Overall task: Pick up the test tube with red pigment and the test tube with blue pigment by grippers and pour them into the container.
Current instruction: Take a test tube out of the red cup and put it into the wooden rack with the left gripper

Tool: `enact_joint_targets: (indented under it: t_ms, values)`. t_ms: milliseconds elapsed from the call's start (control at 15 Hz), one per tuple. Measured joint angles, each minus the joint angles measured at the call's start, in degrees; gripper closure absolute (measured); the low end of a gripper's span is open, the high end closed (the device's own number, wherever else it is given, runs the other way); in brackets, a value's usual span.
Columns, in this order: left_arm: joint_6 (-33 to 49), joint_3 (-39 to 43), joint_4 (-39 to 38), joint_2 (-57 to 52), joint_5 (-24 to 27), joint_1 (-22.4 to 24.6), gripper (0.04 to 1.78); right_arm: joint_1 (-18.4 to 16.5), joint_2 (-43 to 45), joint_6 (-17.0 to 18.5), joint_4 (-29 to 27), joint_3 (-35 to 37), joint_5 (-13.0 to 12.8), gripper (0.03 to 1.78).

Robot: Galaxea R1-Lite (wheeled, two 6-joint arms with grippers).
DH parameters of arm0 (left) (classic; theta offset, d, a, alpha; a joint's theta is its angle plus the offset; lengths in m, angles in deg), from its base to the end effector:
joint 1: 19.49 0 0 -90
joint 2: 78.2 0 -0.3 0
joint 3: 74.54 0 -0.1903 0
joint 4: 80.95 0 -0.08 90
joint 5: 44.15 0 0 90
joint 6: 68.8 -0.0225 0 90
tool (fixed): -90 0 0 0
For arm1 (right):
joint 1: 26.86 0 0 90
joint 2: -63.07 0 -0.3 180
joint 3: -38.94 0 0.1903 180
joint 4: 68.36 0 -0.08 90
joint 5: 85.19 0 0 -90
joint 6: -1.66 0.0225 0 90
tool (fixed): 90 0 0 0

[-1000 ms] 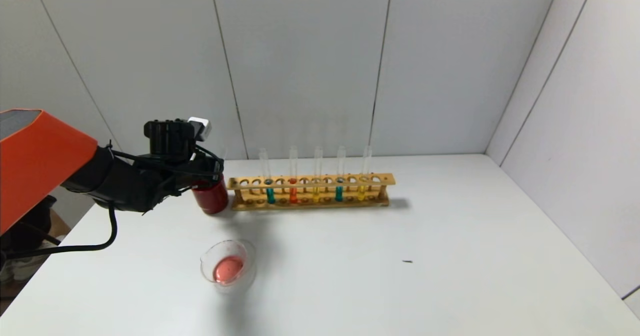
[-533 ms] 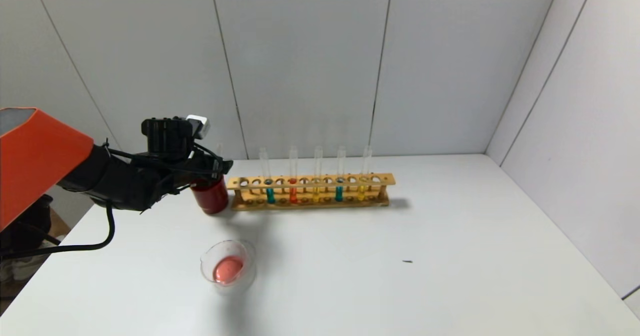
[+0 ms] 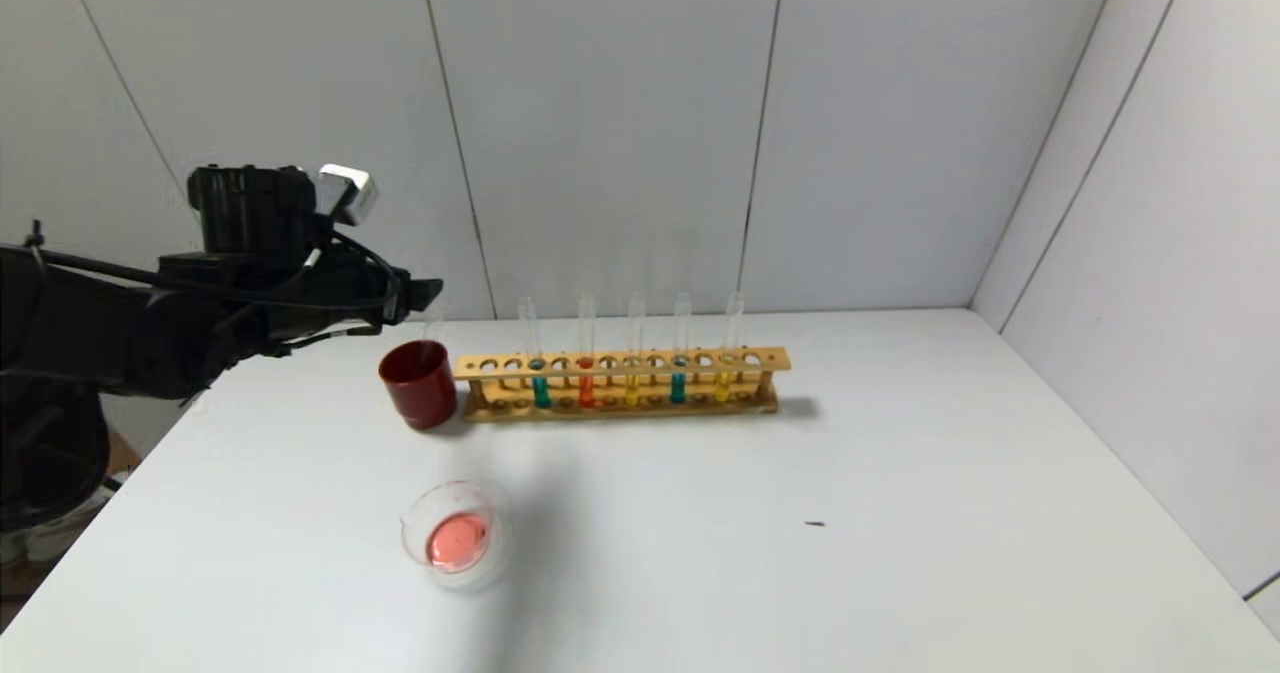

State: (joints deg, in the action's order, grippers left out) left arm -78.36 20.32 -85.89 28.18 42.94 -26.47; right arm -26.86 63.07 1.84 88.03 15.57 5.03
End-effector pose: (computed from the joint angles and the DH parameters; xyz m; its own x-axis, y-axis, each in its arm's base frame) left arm 0.3578 -0.0427 0.1901 0.9576 -0.0661 -0.2803 0.1183 0.9777 0.1735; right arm -0.0228 0.0001 0.0751 1.0000 0.0038 -0.0042 -0.0038 1.0000 0.0032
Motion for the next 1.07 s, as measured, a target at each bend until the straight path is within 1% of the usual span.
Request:
enact_joint_targets:
  t_ms: [67, 267, 533, 733, 1067]
  values:
    - [0.1, 1.9, 0.3, -2.0, 0.6, -0.5, 0.07, 0.0, 0.0, 0.0, 0.0, 0.0, 0.0, 0.06]
    - [2.0, 7.0, 0.5, -6.4, 1.1, -4.6, 0.07, 0.0, 0.0, 0.0, 0.0, 0.0, 0.0, 0.06]
    - [9.0, 8.5, 0.1, -6.1, 1.3, -7.1, 0.07, 0.0, 0.0, 0.0, 0.0, 0.0, 0.0, 0.06]
    - [11.8, 7.0, -0.4, -2.8, 1.4, -8.1, 0.07, 0.0, 0.0, 0.0, 0.0, 0.0, 0.0, 0.06]
    - [14.1, -0.8, -0.2, 4.4, 1.4, -10.6, 0.07, 0.0, 0.0, 0.0, 0.0, 0.0, 0.0, 0.06]
